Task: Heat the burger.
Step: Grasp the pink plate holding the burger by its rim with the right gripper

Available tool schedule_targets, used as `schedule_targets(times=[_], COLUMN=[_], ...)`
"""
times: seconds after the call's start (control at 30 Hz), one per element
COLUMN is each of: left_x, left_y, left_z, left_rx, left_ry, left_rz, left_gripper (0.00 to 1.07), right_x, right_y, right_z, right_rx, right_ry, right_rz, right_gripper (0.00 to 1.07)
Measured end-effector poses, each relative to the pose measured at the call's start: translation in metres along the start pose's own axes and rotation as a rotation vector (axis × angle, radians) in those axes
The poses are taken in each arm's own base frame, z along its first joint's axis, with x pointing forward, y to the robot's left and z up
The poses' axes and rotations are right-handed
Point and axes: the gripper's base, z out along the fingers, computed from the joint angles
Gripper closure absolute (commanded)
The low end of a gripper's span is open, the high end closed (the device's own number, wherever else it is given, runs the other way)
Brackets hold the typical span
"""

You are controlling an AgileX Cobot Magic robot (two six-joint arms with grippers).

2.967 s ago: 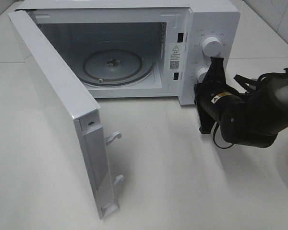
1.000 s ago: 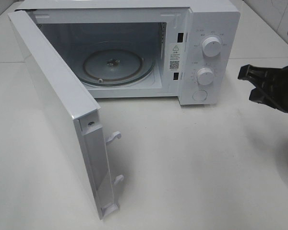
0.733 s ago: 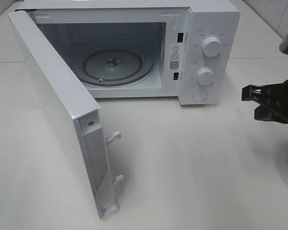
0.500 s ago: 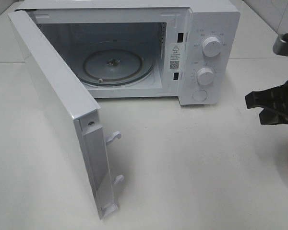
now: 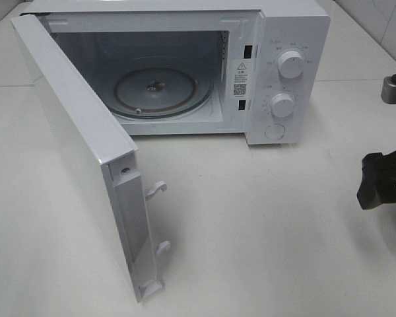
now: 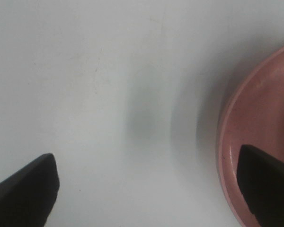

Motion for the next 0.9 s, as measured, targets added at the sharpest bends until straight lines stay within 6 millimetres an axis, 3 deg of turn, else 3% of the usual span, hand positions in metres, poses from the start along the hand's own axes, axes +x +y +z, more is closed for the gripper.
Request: schedule_targets(times=[0.13,0.67,0.83,0.9], left_x=[0.0,0.0,0.0,0.0], left_y=[0.0,0.0,0.0,0.0], left_z=[0.0,0.0,0.0,0.0], left_rx=[0.0,0.0,0.0,0.0], left_ry=[0.0,0.0,0.0,0.0], left_rz=[0.0,0.0,0.0,0.0], left_gripper=[0.06,0.06,0.06,0.06], right_x=[0.003,0.005,0.007,0.007], right_y=[-0.001,-0.041,-0.049,-0.049], right_z=[0.0,0.0,0.012,0.027], right_rx=[0.012,0.089,0.098,0.093], right_ry=[0.038,0.027,0.042,0.088], right_rz=[-0.01,0.124,0.154,0.15], right_gripper=[0.13,0.2,0.22,0.23])
